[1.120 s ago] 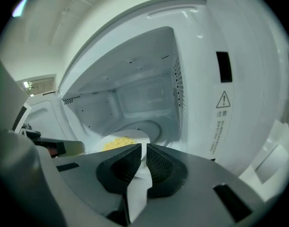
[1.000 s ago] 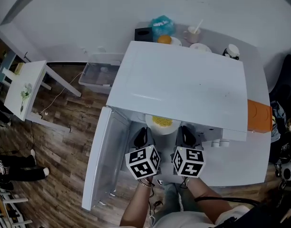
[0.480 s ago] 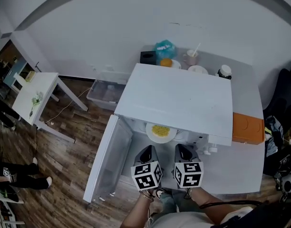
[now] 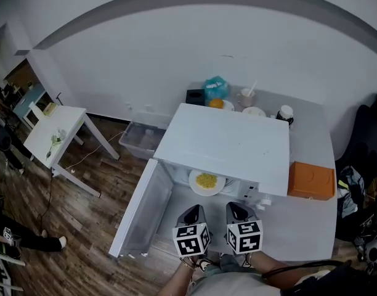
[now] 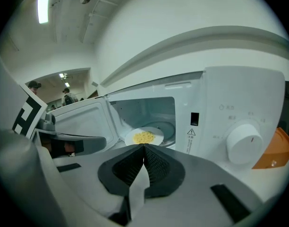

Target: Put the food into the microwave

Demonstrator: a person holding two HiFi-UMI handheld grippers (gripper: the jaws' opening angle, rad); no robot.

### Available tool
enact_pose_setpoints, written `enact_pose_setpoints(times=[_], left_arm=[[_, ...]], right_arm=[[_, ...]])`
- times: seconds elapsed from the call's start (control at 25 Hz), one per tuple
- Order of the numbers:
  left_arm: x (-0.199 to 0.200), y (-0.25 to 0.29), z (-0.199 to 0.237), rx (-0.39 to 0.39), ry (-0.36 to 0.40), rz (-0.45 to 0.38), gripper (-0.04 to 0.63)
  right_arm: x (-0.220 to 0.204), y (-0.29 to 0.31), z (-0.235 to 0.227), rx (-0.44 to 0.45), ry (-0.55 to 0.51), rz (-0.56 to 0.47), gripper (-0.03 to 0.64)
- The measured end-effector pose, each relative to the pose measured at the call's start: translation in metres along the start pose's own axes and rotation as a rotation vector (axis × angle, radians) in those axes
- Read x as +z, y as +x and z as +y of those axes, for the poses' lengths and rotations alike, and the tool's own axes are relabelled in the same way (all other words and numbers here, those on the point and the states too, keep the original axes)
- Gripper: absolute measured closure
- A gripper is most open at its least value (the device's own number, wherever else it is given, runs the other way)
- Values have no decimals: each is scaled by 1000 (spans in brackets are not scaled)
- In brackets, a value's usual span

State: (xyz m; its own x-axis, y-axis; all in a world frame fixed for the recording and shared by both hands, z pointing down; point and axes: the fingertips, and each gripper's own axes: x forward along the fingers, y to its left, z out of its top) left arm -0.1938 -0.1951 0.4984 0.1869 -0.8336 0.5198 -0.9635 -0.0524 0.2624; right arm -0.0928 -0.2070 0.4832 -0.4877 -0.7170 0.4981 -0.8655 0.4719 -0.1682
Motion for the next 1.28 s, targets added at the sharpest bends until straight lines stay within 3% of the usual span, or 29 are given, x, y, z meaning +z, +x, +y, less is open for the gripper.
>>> enact_pose_setpoints(times=[0.4,1.28], left_arm=[[17,-20,-14,23,-18,-68,591],[17,-23,-17,57,-28,-60,591]], right_arm=[[9,-12,8,61,-22,-4,600],[16,-17,11,98,-30,-17,600]])
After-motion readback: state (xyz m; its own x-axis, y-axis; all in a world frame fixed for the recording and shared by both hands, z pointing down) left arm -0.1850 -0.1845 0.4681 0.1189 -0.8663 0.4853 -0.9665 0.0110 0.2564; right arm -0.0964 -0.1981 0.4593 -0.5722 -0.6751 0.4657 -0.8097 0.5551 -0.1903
